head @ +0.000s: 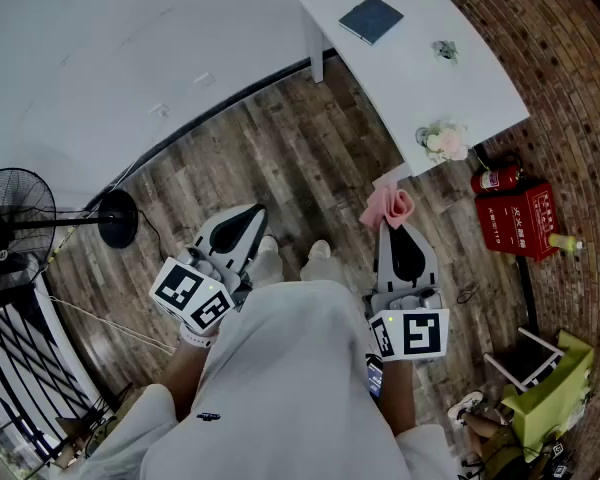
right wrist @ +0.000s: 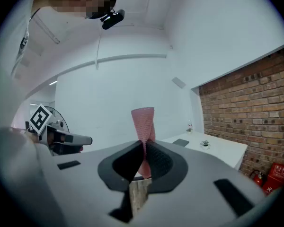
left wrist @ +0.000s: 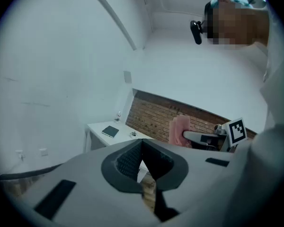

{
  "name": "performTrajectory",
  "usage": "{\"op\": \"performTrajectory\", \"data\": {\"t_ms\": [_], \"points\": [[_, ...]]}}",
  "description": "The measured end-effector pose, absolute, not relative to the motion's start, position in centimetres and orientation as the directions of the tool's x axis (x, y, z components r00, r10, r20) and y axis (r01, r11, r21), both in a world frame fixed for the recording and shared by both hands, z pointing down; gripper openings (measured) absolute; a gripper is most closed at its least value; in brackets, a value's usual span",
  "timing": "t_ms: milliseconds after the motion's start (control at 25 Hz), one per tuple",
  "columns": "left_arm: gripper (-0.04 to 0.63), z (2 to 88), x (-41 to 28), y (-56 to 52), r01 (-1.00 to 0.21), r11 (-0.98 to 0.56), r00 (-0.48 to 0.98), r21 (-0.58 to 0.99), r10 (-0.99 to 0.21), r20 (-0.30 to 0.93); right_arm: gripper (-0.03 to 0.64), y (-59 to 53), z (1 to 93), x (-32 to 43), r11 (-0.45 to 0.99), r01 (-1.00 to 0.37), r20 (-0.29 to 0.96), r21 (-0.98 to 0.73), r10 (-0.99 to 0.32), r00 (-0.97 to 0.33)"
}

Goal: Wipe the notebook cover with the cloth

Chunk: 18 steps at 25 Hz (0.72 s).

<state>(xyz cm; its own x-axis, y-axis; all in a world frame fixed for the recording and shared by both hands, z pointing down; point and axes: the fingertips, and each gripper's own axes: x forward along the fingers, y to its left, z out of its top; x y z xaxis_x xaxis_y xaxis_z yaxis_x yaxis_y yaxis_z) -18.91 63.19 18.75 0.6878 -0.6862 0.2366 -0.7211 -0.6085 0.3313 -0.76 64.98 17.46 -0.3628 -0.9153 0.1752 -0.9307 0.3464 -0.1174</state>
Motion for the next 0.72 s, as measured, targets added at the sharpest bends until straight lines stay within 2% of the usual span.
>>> {"op": "performTrajectory", "data": {"t_ms": [120, 240, 520, 720], "points": [[0.012, 18.8, -18.9, 61.3, -0.704, -0.62, 0.703, 0.346, -0.677, 0.216, 0.017, 63.7, 17.5, -1.4, 0.344, -0.935, 0.175, -0.086, -0.919, -0.354], [0.012, 19.1, -17.7, 61.0, -0.646, -0.667, 0.758, 0.371, -0.619, 0.207, 0.017, 63.6, 18.3, -1.3, 0.333, -0.94, 0.2, -0.074, -0.918, -0.342], [0.012, 18.9, -15.4, 59.7, -0.546, -0.721, 0.831, 0.426, -0.53, 0.167, 0.018, 62.3, 18.8, -0.2, 0.326, -0.934, 0.185, -0.146, -0.918, -0.35], [0.012, 19.1, -14.0, 57.6, -0.627, -0.69, 0.777, 0.362, -0.589, 0.222, 0.015, 60.7, 18.7, 2.1, 0.336, -0.929, 0.152, -0.156, -0.921, -0.359]]}}
